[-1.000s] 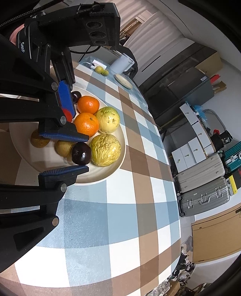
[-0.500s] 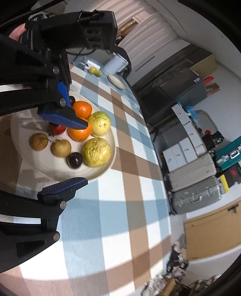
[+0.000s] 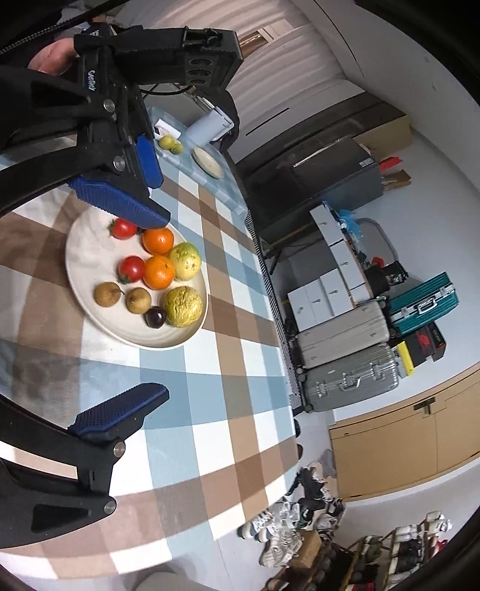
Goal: Organize fruits
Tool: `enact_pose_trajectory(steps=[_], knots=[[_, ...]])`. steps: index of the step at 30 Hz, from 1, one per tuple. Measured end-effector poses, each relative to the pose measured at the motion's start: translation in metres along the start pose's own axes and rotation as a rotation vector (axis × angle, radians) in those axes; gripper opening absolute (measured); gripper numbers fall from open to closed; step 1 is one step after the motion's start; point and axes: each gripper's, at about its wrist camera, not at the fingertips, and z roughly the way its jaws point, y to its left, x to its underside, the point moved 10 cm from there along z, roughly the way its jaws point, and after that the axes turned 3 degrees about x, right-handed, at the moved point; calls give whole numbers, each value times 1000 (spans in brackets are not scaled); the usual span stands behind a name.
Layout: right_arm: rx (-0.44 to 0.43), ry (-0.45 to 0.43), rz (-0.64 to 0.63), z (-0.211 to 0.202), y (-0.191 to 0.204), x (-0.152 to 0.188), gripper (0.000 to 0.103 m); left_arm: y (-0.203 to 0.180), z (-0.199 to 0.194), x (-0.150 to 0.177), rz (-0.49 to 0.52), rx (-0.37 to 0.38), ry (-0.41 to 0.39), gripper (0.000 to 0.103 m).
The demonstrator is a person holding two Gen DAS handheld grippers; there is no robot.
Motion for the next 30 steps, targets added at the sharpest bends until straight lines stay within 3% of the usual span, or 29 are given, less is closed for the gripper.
enact_pose_trajectory(steps=[7, 9, 11, 22, 30], knots=[[19, -104, -50, -45, 21, -4, 98, -8, -56, -6, 47, -76, -131, 85], [20, -133, -62, -56, 28, -5, 98, -9, -73, -7, 65, -107, -169, 89], [21, -160, -81, -66, 36, -6, 100, -9, -88, -8, 72, -134, -202, 102], [25, -351, -195, -113, 80, -5, 103, -15, -183, -6, 134, -238, -498, 102], [52, -480, -240, -127, 94, 9, 103, -5, -206, 14, 122, -274, -543, 102]])
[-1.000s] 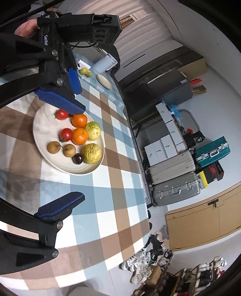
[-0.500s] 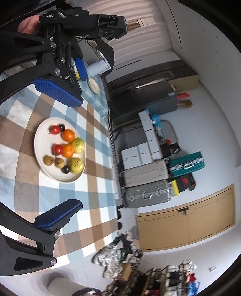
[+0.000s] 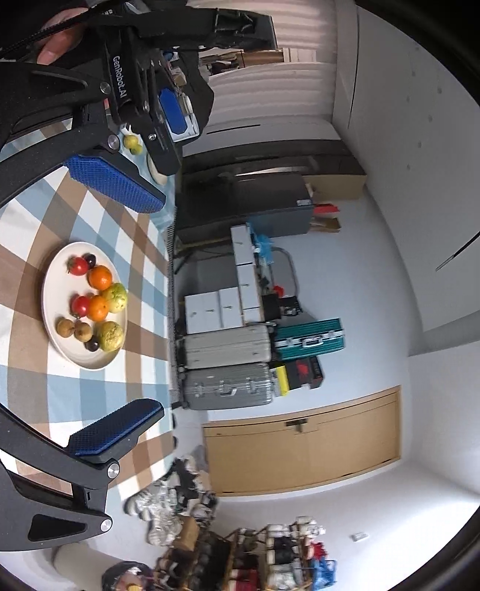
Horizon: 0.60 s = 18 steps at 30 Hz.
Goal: Organize fruits
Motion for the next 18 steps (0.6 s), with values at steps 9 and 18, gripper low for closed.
enact_pose_trajectory(steps=[9, 18], knots=[[41, -58, -90, -14, 9, 12, 103, 25, 3, 30, -45, -15, 14, 102], [67, 3, -109, -9, 1, 47, 103, 33, 26, 66, -32, -30, 55, 102]])
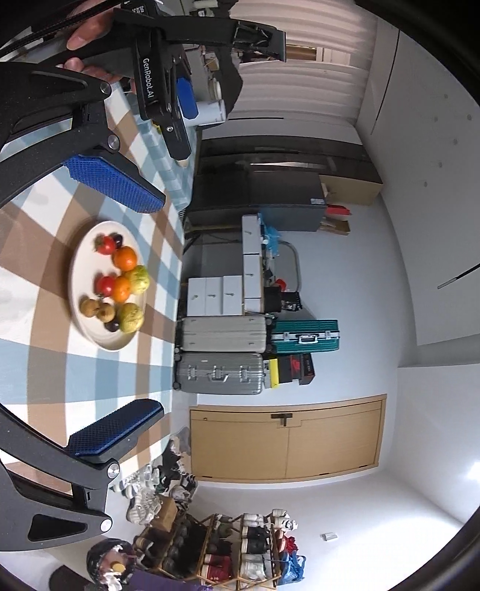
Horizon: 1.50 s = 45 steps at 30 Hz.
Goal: Organize fruits
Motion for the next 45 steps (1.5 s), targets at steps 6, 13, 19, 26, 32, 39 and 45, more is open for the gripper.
enact_pose_trajectory(steps=[6, 13, 19, 26, 32, 39, 45], knots=[[6, 22, -6, 7, -2, 17, 103, 7, 20, 25, -1, -10, 17, 102], [6, 48, -17, 16, -4, 31, 103, 8, 30, 43, 25, -1, 5, 102], [3, 91, -22, 24, -2, 38, 103, 0, 35, 45, 60, 2, 10, 102], [16, 171, -20, 38, -5, 51, 103, -3, 36, 45, 61, 5, 8, 102], [6, 172, -22, 39, -4, 52, 103, -4, 35, 44, 60, 5, 6, 102], [3, 171, -23, 38, -3, 52, 103, -5, 38, 45, 61, 6, 6, 102], [3, 171, -24, 38, -3, 52, 103, -7, 39, 46, 62, 16, 9, 102]])
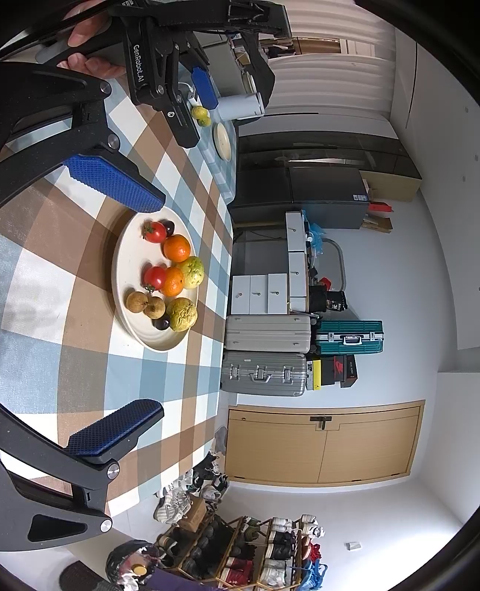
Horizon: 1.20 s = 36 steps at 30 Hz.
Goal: Organize fruits
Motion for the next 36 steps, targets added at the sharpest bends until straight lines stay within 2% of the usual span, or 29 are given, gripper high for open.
enact_pose_trajectory(steps=[36], knots=[[-3, 0, -1, 1, 1, 1, 103, -1, -1, 0, 1, 4, 1, 102]])
